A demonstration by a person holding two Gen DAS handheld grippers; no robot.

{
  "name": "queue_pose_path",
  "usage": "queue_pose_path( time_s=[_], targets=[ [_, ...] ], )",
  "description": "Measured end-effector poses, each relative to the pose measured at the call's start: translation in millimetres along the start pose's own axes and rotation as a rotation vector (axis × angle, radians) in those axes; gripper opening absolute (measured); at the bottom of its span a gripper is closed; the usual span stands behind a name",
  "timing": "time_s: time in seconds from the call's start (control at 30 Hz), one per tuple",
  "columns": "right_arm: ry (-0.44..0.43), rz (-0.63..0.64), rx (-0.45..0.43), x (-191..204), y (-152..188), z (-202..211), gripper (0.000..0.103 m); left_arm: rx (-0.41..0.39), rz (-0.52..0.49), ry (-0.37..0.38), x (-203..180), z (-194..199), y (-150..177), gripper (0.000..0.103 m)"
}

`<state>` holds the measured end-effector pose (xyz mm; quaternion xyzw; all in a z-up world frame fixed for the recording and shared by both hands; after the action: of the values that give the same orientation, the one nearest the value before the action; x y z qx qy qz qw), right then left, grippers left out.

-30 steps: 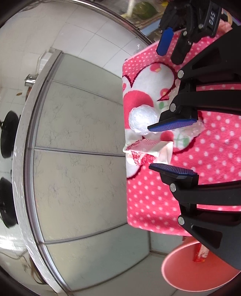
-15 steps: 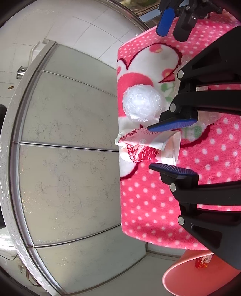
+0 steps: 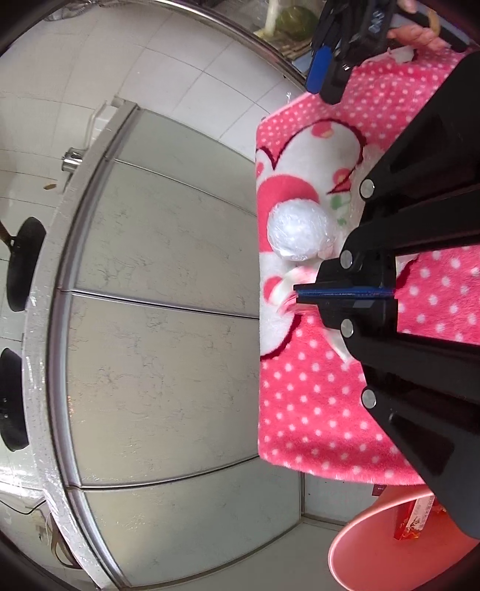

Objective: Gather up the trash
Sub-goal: 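Close the left tool on the white tissue while the right tool closes on the plastic bag, then carry the tissue in the left tool while the right tool carries the plastic bag to the bucket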

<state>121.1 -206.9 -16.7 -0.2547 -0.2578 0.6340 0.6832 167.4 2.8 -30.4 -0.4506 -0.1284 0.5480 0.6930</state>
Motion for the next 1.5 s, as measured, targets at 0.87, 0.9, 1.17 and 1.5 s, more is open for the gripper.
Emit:
queue_pose_path(
  time_s=[0.87, 0.9, 1.17, 1.5],
  targets=[
    [-0.094, 0.04, 0.183, 89, -54, -94, 0.051, 0.154, -0.157, -0.05, 0, -28, 29, 0.03],
    [-0.099, 0.04, 0.197, 90, -51, -97, 0.051, 0.156, -0.158, -0.046, -1, -29, 29, 0.03],
    [-0.094, 0.018, 0.179, 83, -38, -90, 0.02, 0.173, -0.188, -0.051, -6, -36, 36, 0.029],
    [-0.093, -0.009, 0.11, 78, -31, -42, 0.013, 0.059, -0.079, -0.021, 4, 2, 26, 0.019]
  ],
)
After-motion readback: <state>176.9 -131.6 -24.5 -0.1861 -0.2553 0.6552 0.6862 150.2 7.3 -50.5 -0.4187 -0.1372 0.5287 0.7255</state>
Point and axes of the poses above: each gripper's, at about its wrist camera, not at the fingertips, and z roughly against the way its jaws point, x to its left, y to its underside, the point moved 2 cm from there along -z, roughly the way its jaws point, and after that the axes turned 15 degrees about y, right-handed, at the moved point
